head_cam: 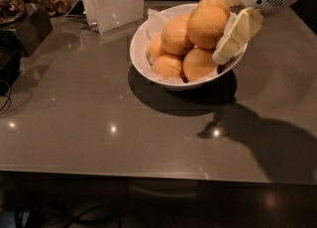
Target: Pick orange from white bowl
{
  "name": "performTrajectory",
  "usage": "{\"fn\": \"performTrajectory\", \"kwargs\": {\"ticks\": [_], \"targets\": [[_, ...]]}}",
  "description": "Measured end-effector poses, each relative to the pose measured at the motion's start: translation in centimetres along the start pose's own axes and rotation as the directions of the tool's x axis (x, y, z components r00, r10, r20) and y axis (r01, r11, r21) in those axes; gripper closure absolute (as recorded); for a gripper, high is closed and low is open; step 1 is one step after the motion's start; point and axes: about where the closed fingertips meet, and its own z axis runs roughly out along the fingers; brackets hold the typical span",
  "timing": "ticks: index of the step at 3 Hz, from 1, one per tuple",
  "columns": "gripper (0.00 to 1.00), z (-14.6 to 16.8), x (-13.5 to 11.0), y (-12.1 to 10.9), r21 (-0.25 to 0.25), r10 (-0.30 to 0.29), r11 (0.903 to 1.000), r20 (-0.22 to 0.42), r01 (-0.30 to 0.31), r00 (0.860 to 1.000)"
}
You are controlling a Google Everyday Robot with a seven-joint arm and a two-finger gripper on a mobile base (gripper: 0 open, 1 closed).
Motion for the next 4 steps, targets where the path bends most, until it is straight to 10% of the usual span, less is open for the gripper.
{"fn": "performTrajectory", "kwargs": {"ticks": [1,4], "targets": [[0.0,2.6,-0.8,0.3,-0.066,-0.004,0.9978,0.021,0.006,1.0],[0.46,3.9,-1.3,0.3,-0.113,0.007,0.9936,0.029,-0.004,1.0]]}}
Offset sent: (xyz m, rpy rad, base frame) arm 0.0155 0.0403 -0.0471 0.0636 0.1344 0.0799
